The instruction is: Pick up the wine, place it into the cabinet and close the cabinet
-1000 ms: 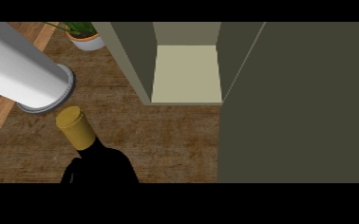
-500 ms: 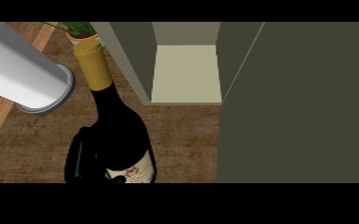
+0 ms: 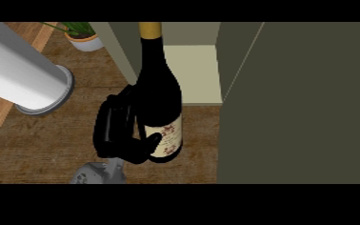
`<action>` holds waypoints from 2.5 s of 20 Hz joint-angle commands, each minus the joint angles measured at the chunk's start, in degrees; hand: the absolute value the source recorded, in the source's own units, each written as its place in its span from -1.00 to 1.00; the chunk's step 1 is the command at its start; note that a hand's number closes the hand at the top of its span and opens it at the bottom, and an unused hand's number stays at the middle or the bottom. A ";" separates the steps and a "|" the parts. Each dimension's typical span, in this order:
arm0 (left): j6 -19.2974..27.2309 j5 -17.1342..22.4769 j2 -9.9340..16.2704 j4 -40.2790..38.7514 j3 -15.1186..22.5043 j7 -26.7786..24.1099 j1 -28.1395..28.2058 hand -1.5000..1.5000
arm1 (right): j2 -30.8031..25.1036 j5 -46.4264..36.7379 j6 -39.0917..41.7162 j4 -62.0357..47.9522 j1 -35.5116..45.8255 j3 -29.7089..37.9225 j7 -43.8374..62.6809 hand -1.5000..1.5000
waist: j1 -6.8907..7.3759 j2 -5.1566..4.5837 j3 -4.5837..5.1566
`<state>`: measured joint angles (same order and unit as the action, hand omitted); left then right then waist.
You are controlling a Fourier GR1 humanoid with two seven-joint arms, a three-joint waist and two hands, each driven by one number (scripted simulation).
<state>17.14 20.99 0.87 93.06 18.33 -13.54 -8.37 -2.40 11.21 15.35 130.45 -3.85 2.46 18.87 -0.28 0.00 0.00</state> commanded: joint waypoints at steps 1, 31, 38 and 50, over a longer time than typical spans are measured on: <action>2.40 -2.87 -0.83 -4.83 0.64 -1.03 -4.04 1.00 | 0.76 -2.93 -0.74 0.71 -0.44 -2.46 0.58 -1.00 | 0.03 0.01 0.01; 13.36 14.91 -0.87 -39.98 8.06 -15.06 -23.41 1.00 | -1.55 3.94 0.83 2.50 -0.72 2.93 2.17 -1.00 | -0.56 -0.09 0.03; 2.16 22.01 -0.87 -49.50 3.82 -23.08 -24.61 1.00 | -1.33 2.56 1.63 -2.18 1.33 2.83 -0.80 -1.00 | -0.62 -0.21 0.04; -0.15 31.99 -0.87 -63.54 8.45 -29.00 -33.64 1.00 | 0.39 2.82 1.55 2.57 -3.73 0.38 0.68 -1.00 | -1.77 -0.34 0.06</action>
<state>16.78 48.73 0.01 33.66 24.57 -40.17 -39.57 -2.94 13.98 17.25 129.89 -5.19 4.51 18.10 -1.33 -0.25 0.03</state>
